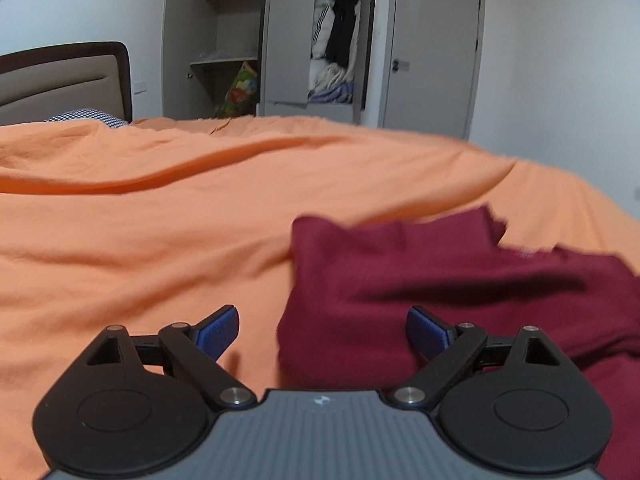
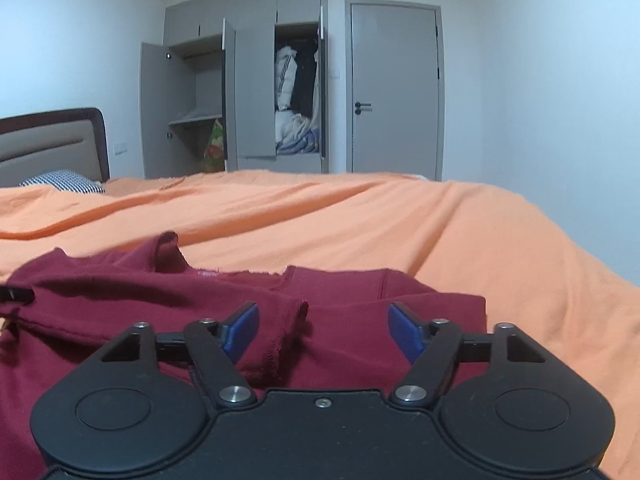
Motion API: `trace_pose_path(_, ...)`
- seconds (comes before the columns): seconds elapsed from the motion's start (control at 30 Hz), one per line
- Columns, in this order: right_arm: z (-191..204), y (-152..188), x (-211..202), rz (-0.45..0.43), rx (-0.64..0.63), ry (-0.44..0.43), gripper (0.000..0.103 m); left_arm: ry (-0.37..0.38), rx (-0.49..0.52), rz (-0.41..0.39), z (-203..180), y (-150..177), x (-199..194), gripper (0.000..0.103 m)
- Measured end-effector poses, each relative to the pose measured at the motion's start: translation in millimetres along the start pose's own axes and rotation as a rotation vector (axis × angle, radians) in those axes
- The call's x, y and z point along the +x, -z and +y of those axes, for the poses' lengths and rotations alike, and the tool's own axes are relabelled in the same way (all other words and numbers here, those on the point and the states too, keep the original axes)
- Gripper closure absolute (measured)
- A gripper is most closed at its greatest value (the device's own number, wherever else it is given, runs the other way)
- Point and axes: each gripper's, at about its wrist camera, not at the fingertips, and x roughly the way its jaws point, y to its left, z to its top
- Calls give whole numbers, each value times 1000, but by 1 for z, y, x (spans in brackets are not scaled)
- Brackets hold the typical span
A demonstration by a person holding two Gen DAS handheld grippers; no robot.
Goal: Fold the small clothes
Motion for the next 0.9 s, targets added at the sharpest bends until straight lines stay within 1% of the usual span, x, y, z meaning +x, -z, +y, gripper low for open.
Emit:
trace_pose_path(0.07, 0, -1, 1, 5, 3, -27, 17, 1, -8, 30, 3, 4, 5, 8)
trace_pose_path(0.13, 4, 0, 6, 33, -26, -23, 17, 9, -26, 39, 8, 6, 8, 6)
trace_pose_path(0.23, 13, 9, 22, 113, -107, 29, 17, 2, -40, 54, 11, 7, 11, 3)
trace_pose_path(0.3, 13, 14, 27, 146, -108, 20, 16, -2, -52, 60, 13, 8, 10, 1)
trace_pose_path(0.33, 11, 14, 25, 142, -94, 17, 11, 0, -60, 61, 15, 8, 8, 1)
trace_pose_path(0.37, 9, 14, 23, 132, -82, 15, 4, 4, -66, 63, 16, 8, 6, 1)
trace_pose_path(0.43, 5, 12, 14, 107, -64, 17, 1, 9, -70, 64, 17, 8, 1, 1)
trace_pose_path(0.53, 1, 12, -1, 90, -68, -2, 1, -3, -62, 45, 16, 10, -12, 1)
trace_pose_path(0.63, -3, 16, -24, 79, -89, -7, 1, 4, -41, 13, 14, 13, -33, 1)
trace_pose_path(0.8, -11, 27, -68, 93, -128, -34, 1, 38, -14, -15, 13, 22, -74, 1)
trace_pose_path(0.9, -14, 39, -98, 111, -148, -51, 1, 63, -29, -25, 17, 33, -99, 0)
